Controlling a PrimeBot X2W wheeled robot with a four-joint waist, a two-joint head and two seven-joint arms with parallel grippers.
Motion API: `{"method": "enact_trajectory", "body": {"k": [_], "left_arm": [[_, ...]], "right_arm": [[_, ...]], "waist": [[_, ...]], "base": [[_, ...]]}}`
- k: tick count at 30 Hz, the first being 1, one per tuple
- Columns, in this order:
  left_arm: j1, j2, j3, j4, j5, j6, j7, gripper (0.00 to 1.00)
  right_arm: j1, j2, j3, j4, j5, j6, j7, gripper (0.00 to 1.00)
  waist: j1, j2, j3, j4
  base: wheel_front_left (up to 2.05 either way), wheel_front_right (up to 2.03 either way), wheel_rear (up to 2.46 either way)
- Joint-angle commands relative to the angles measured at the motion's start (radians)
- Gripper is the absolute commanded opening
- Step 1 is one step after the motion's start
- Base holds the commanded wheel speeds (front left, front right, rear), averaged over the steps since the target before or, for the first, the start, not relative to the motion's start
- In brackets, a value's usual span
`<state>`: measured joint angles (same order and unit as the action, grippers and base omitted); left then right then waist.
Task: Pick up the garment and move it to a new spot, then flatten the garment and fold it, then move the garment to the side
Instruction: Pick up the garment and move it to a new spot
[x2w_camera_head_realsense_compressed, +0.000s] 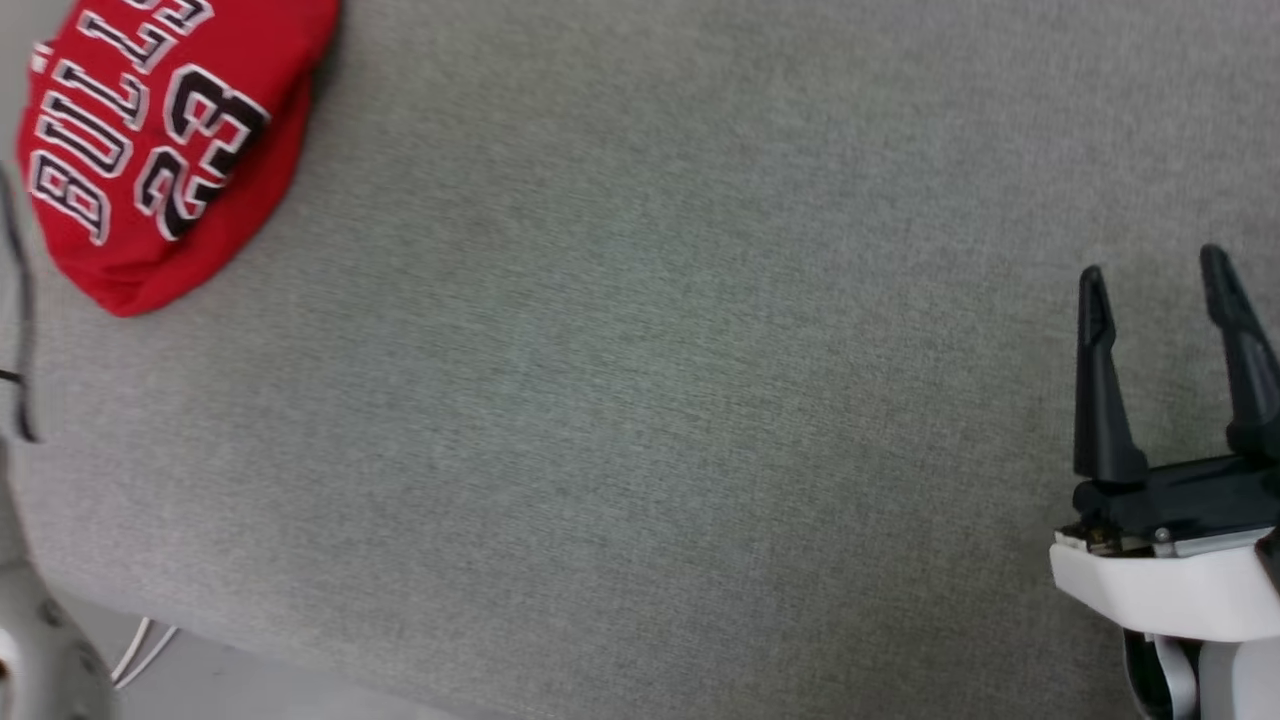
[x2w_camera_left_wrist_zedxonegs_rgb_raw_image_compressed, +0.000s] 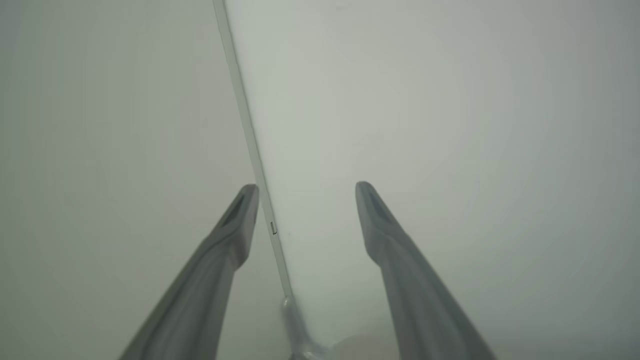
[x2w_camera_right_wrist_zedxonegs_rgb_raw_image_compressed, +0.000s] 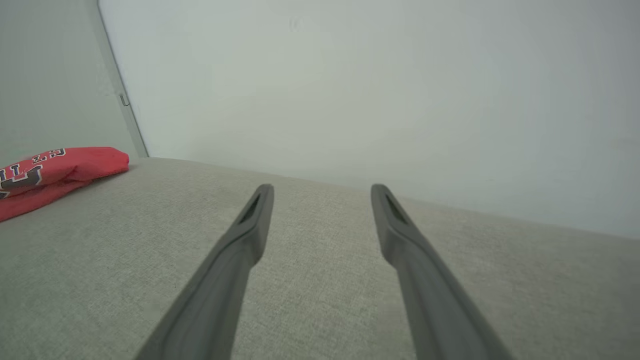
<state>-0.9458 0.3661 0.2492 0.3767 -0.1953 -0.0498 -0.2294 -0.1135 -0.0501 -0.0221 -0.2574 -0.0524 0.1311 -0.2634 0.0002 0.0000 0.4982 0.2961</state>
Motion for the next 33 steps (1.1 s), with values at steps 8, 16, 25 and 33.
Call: {"method": "enact_trajectory", "body": {"k": [8,16,25,33], "left_arm": [[-0.178,0.126,-0.010,0.259,-0.092,-0.064,0.263,1.00],[-0.234,0.190,-0.144,0.420,-0.308,-0.079,0.649,1.00],[-0.114,0.281,-0.391,0.357,-0.601,-0.079,1.030,1.00],[-0.074,0.287,-0.505,0.385,-0.639,-0.079,1.010,0.00]], "right_arm": [[-0.033,0.000,0.002,-0.081,-0.039,-0.001,-0.002,1.00],[-0.044,0.000,0.017,-0.127,-0.071,-0.001,-0.002,1.00],[-0.048,-0.007,0.020,-0.153,-0.094,-0.001,-0.002,1.00],[-0.051,-0.006,0.028,-0.137,-0.089,-0.001,-0.002,1.00]], "waist": [[-0.0002,0.0000,0.118,-0.051],[-0.0002,0.0000,0.182,-0.067],[-0.0002,0.0000,0.259,-0.081],[-0.0002,0.0000,0.258,-0.083]], "base": [[0.00,0.00,0.00],[0.00,0.00,0.00],[0.00,0.00,0.00],[0.00,0.00,0.00]]}}
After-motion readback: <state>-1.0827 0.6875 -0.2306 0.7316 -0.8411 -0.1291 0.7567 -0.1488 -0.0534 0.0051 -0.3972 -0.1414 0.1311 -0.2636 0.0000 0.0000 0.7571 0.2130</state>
